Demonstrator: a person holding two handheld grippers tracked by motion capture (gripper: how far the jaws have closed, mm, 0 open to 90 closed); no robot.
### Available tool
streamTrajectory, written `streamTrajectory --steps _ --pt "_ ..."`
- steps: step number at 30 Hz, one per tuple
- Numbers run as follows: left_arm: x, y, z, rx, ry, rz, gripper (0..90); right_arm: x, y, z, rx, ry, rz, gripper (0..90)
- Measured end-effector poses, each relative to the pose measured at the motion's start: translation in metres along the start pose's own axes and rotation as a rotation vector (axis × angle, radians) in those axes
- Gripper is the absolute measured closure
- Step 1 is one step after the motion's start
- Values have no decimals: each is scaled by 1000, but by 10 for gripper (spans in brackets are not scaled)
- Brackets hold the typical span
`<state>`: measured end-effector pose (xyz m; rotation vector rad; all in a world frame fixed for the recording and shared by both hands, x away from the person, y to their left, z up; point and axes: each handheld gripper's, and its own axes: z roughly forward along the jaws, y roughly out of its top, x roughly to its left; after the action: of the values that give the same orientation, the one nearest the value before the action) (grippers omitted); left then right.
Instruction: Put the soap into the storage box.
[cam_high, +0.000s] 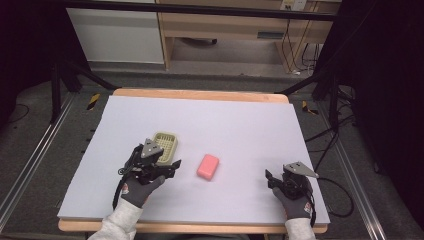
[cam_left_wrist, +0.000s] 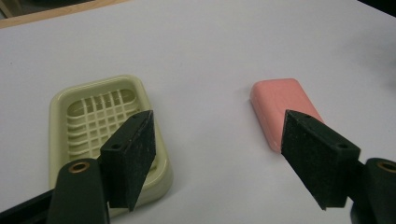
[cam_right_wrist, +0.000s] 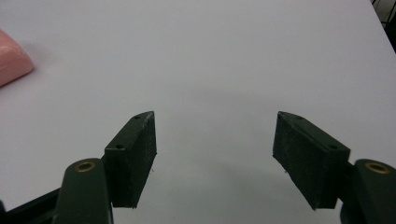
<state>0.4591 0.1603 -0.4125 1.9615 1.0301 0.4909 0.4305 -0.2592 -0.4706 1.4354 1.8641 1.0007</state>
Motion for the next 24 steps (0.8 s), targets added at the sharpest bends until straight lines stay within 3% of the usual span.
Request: streamTrajectory --steps 24 --pt "-22 14 25 27 -23 31 249 -1 0 0 -2 -1 -3 309"
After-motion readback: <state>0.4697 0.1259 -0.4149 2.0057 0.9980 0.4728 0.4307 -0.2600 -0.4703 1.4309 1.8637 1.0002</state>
